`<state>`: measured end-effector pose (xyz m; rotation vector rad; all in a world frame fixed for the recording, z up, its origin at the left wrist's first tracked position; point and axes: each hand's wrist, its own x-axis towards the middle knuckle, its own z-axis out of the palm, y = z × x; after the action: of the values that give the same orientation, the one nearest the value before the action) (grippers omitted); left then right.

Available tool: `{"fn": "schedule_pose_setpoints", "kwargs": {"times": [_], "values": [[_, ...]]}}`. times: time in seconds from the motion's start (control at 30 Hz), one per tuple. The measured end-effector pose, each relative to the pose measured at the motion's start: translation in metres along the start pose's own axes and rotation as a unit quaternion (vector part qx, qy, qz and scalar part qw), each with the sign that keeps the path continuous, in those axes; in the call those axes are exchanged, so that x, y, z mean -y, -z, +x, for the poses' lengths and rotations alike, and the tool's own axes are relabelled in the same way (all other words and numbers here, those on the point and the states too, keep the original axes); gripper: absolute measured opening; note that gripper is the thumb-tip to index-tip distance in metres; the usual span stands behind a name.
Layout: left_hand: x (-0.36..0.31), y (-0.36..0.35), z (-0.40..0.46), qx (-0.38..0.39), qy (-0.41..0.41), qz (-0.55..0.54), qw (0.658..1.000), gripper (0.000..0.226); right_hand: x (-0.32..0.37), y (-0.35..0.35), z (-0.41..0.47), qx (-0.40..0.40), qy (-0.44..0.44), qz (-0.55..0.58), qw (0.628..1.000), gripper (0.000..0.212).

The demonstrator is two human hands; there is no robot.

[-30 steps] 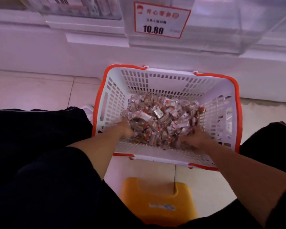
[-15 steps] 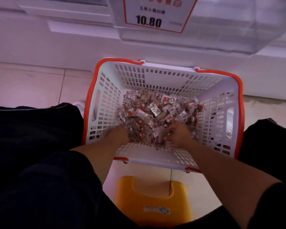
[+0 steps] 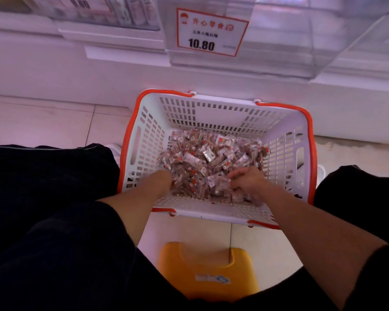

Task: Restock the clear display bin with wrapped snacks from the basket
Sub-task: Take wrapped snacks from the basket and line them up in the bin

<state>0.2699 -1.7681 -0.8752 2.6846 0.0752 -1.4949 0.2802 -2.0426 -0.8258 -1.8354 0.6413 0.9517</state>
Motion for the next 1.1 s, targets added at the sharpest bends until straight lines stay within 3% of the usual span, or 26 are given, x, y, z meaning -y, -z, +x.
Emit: {"fn": "schedule_pose_setpoints", "kwargs": {"times": [0.2,0.33,0.43,0.5,0.6,0.67,0.77,0.93,1.03,1.1], "values": [[0.004,0.001,-0.012,0.025,-0.012,-0.008,1.000,0.041,-0.007,-0.006,-0.016,0.128,0.012,-0.167,0.978,0.032],[0.001,0.027,-0.029,0.077,0.003,-0.112,0.991,0.035,-0.001,-0.009,-0.027,0.102,0.048,-0.148,0.982,0.039],[-0.007,0.072,-0.056,0.148,0.019,-0.340,0.929,0.027,0.033,-0.004,-0.039,0.114,0.076,-0.091,0.986,0.060],[-0.019,0.114,-0.083,0.180,-0.037,-0.431,0.883,0.022,0.067,0.005,-0.057,0.125,0.119,-0.116,0.978,0.060],[-0.036,0.178,-0.134,0.170,-0.148,-0.446,0.866,0.034,0.119,0.027,-0.100,0.126,0.227,-0.179,0.949,0.034],[-0.043,0.209,-0.168,0.151,-0.208,-0.430,0.866,0.043,0.146,0.046,-0.134,0.104,0.312,-0.178,0.928,0.027],[-0.050,0.234,-0.213,0.138,-0.276,-0.457,0.834,0.047,0.175,0.079,-0.181,0.033,0.420,-0.152,0.894,0.031],[-0.081,0.237,-0.248,0.112,-0.299,-0.605,0.729,0.038,0.204,0.104,-0.223,-0.077,0.520,-0.223,0.821,0.051],[-0.091,0.239,-0.250,0.109,-0.319,-0.609,0.718,0.056,0.210,0.110,-0.228,-0.096,0.550,-0.262,0.787,0.056],[-0.092,0.240,-0.249,0.105,-0.334,-0.603,0.716,0.057,0.212,0.110,-0.229,-0.080,0.576,-0.277,0.765,0.052]]}}
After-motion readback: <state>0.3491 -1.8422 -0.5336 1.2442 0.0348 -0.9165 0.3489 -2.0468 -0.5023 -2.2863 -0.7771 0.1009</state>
